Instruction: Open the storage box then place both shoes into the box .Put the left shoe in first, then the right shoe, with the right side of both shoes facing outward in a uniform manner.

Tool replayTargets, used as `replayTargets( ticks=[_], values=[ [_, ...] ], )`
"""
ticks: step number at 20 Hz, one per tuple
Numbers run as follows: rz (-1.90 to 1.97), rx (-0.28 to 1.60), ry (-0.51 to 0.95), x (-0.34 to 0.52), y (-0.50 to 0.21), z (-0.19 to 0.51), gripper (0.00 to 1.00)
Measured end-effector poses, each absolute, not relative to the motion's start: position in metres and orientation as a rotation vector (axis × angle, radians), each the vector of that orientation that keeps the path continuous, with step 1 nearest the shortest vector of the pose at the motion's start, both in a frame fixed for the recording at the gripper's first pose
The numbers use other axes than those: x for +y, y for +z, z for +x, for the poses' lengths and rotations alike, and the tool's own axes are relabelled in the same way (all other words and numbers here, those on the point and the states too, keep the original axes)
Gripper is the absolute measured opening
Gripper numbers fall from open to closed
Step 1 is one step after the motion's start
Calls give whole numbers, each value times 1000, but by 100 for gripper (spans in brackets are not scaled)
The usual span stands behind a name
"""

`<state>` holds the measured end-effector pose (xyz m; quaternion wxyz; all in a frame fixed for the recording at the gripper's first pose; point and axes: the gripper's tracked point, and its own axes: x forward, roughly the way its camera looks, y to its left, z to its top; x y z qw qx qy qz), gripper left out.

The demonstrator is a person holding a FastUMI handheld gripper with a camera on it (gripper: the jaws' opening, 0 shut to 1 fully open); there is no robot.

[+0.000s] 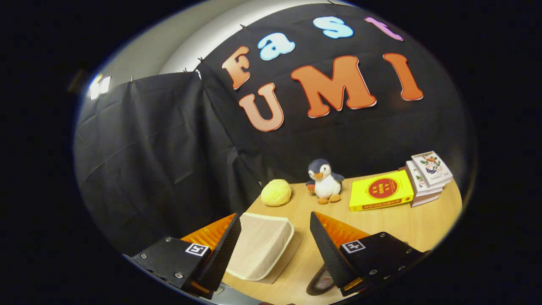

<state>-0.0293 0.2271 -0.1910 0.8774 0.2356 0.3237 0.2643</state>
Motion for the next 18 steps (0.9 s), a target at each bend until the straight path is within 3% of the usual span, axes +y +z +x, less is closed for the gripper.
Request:
replayTargets(
  ticks=[5,18],
  values=[
    [530,862,642,262,-238,-56,97],
    [635,1170,708,328,-350,-90,97]
  ],
)
